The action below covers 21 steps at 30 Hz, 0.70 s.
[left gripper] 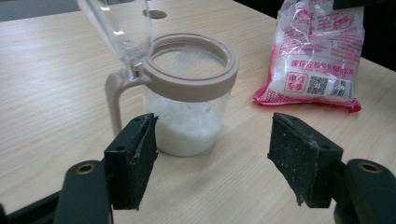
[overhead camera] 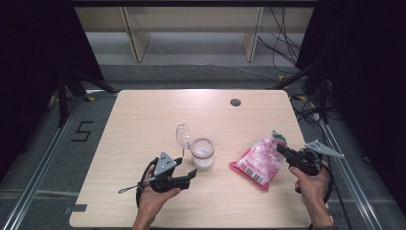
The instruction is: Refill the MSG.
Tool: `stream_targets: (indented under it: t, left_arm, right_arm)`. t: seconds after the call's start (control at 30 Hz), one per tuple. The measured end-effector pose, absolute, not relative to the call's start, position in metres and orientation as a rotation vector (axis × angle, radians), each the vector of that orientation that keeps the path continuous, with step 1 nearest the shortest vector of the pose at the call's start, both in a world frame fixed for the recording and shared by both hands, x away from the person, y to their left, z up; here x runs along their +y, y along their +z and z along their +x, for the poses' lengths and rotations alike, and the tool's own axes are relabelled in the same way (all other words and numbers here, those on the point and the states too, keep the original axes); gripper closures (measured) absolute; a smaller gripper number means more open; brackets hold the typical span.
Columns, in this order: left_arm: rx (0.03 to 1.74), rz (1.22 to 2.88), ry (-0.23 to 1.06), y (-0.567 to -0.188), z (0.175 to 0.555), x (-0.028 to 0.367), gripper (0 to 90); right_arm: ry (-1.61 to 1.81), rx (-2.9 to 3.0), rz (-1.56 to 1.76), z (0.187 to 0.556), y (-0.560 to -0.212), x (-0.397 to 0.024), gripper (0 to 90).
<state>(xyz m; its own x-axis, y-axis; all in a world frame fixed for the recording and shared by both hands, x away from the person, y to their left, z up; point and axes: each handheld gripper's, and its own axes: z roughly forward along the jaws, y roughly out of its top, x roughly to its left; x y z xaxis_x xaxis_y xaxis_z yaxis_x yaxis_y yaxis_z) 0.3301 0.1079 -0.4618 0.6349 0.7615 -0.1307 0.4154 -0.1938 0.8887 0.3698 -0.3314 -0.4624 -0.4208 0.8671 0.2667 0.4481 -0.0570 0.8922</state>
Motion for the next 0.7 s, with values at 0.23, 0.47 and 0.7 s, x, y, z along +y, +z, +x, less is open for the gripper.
stream_targets:
  t: [0.23,0.47,0.7]
  left_arm:
    - [0.946,1.808,0.450,-0.452,0.338,0.117,31.3]
    - [0.960,1.825,0.499,-0.449,0.344,0.129,31.4]
    - [0.963,1.827,0.518,-0.449,0.346,0.135,31.5]
  right_arm:
    - [1.431,1.842,1.415,0.371,-0.467,-0.334,81.7]
    - [1.372,1.857,1.417,0.371,-0.469,-0.336,73.2]
    - [1.382,1.843,1.427,0.371,-0.472,-0.334,65.6]
